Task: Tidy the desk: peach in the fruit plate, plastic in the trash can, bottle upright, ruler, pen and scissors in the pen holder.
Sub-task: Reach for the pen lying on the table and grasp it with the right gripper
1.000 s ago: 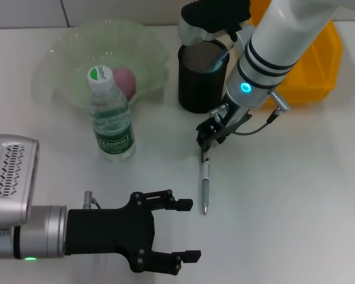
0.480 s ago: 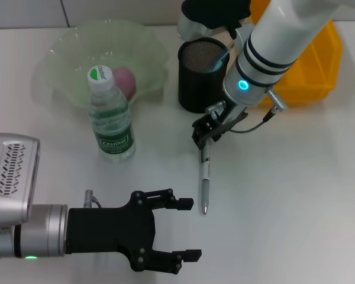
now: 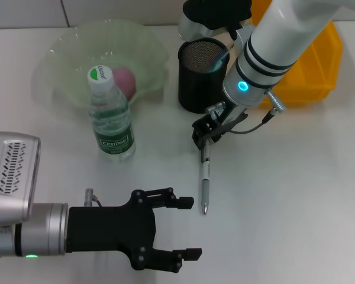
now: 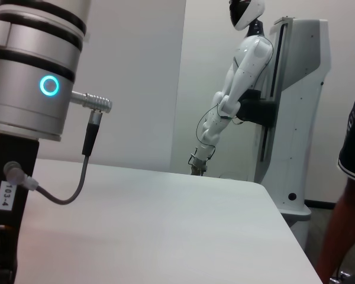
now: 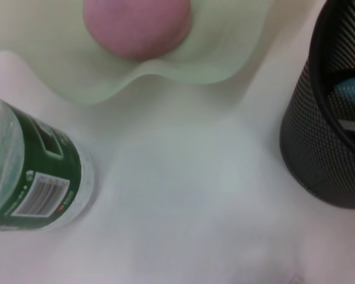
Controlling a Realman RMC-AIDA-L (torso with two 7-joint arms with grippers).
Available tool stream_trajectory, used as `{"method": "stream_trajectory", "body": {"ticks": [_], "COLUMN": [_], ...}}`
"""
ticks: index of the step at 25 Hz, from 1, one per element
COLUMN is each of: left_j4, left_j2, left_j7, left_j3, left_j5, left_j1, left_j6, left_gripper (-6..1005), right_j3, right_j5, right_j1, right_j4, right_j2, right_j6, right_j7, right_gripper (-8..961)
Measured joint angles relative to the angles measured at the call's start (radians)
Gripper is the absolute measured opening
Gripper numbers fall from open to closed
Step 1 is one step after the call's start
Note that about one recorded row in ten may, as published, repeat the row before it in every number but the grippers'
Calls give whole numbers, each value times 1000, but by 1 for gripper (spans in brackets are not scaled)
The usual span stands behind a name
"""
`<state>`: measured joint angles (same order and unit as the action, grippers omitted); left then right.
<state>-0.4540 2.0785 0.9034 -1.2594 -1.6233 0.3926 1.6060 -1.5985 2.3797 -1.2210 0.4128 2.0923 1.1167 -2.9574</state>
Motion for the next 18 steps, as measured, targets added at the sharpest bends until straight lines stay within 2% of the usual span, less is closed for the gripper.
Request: {"method": "stream_trajectory", "body": {"ticks": [18], "left_j4": [14], "left_j2": [0], "left_j7": [-12], "left_j3": [0], "left_j5": [8], "left_j1": [6], "left_j6": [3], "left_gripper": [832], "right_j3": [-6], "right_j5": [-1], "right_j1": [9], "right_j4": [-18], "right_j2": [0], "right_j6": [-1], "right_j7": [0], "right_gripper": [216]}}
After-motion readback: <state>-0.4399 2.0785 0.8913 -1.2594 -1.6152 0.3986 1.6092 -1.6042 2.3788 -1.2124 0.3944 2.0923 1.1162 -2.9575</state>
